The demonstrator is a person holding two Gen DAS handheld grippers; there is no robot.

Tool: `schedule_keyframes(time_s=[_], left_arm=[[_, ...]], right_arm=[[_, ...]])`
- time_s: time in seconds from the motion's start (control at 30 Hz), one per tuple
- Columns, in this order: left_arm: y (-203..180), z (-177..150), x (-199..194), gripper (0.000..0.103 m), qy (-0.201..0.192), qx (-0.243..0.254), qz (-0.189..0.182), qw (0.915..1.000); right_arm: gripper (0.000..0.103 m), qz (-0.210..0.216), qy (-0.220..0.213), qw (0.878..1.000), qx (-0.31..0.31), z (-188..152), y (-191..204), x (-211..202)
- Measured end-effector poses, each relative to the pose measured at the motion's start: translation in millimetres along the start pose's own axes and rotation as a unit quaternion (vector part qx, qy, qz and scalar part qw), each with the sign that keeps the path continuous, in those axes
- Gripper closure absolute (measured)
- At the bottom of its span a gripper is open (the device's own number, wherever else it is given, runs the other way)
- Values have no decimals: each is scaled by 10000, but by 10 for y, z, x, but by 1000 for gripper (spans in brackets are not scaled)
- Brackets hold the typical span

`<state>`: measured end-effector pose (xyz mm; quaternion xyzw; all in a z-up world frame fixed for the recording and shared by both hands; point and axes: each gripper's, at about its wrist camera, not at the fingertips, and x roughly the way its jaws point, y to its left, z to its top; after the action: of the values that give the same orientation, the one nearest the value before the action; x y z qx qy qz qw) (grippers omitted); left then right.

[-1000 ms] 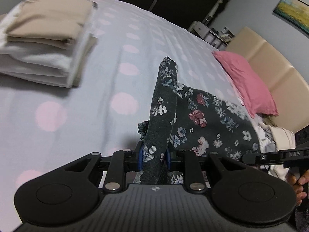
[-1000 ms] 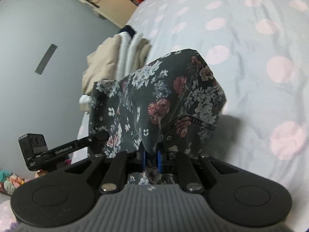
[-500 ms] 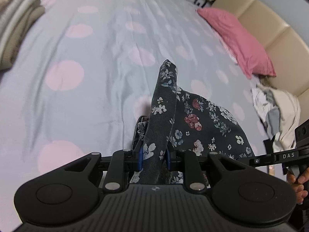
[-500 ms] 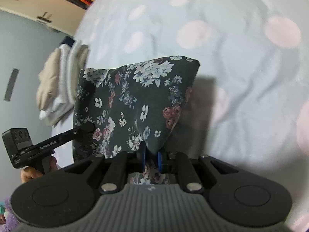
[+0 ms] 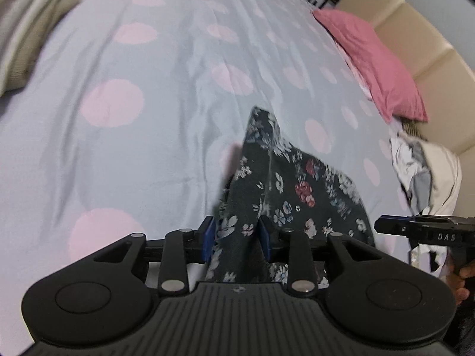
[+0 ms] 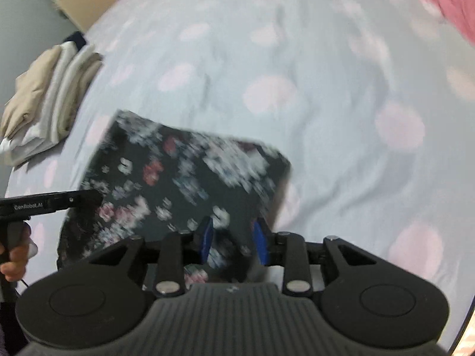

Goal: Fold clothes

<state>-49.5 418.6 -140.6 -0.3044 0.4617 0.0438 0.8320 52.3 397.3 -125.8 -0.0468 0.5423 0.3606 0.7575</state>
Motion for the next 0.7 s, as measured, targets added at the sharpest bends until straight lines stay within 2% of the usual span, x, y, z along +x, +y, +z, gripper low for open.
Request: schedule_keyframes(time_s=[0.13, 0.27, 0.4, 0.47, 0.6, 0.7], left_arm=[[90, -92, -230, 74, 90, -112, 116, 9998], [161, -247, -299, 74, 309, -120, 222, 9992], [201, -400, -189, 75, 459, -150, 129, 9987], [175, -465, -151, 78, 467, -51, 54, 9989], [102, -530, -172, 86, 322, 244, 10, 9992], [41, -552, -256, 90, 188, 496, -116, 9985]], right_arm=[[68, 448, -122, 9970, -617, 23, 338, -18], [68, 756, 133, 9921, -989, -19, 737, 155], [68, 855, 315, 9882, -1229, -26, 1126, 365], [61, 894, 369, 9873, -1257, -33, 1286, 439], [58, 879, 469, 9882, -1165, -29, 1531, 540], [48, 753, 518, 9903, -1045, -11, 1664, 596]])
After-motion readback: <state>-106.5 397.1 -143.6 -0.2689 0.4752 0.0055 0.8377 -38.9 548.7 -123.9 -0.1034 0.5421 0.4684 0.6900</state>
